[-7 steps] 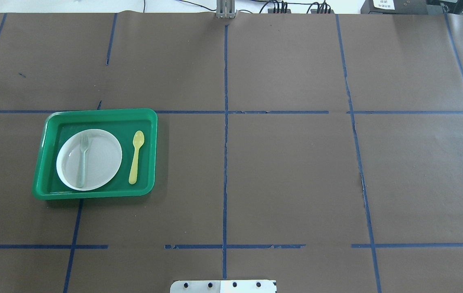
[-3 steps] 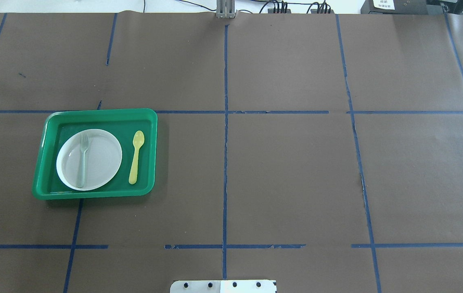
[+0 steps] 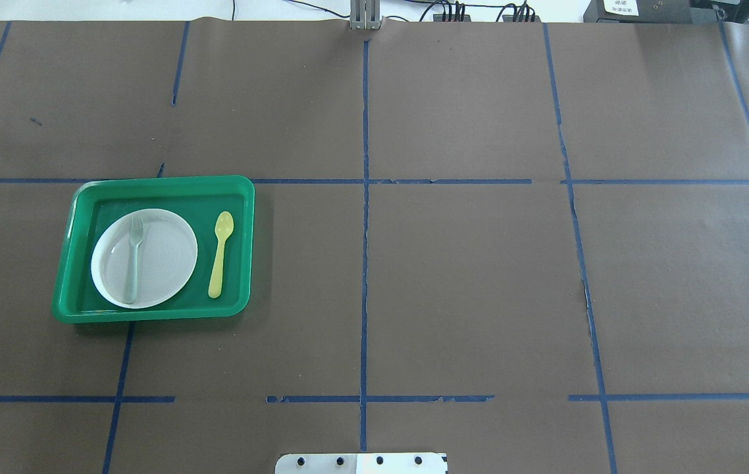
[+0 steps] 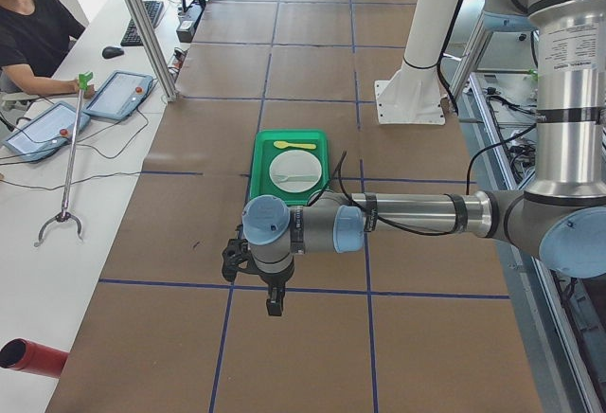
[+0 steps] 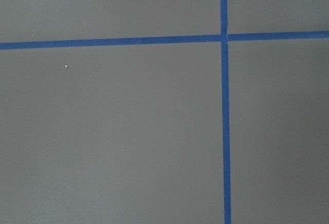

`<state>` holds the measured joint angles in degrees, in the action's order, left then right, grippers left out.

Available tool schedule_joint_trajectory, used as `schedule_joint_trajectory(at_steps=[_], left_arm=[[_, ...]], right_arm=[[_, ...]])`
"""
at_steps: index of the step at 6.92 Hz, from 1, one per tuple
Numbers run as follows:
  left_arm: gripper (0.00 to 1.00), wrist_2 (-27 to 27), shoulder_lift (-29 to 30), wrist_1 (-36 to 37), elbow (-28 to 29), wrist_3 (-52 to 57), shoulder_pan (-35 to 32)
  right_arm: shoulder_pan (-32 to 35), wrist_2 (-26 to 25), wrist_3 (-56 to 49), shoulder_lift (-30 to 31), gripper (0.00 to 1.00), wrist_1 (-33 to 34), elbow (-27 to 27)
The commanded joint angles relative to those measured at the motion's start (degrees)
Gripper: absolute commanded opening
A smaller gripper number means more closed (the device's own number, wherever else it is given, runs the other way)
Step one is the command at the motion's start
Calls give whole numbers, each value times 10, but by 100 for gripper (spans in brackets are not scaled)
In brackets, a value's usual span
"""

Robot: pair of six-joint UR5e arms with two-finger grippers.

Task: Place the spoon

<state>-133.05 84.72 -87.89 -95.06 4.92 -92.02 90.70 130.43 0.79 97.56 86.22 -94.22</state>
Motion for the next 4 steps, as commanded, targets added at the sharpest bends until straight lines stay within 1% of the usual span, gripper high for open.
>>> schedule_joint_trajectory(at_steps=[1, 4], left_arm=[[100, 1, 1, 0, 0, 0, 0], [100, 1, 1, 0, 0, 0, -5]], right_arm=[[0, 0, 0, 0, 100, 0, 0], [0, 0, 0, 0, 100, 0, 0]])
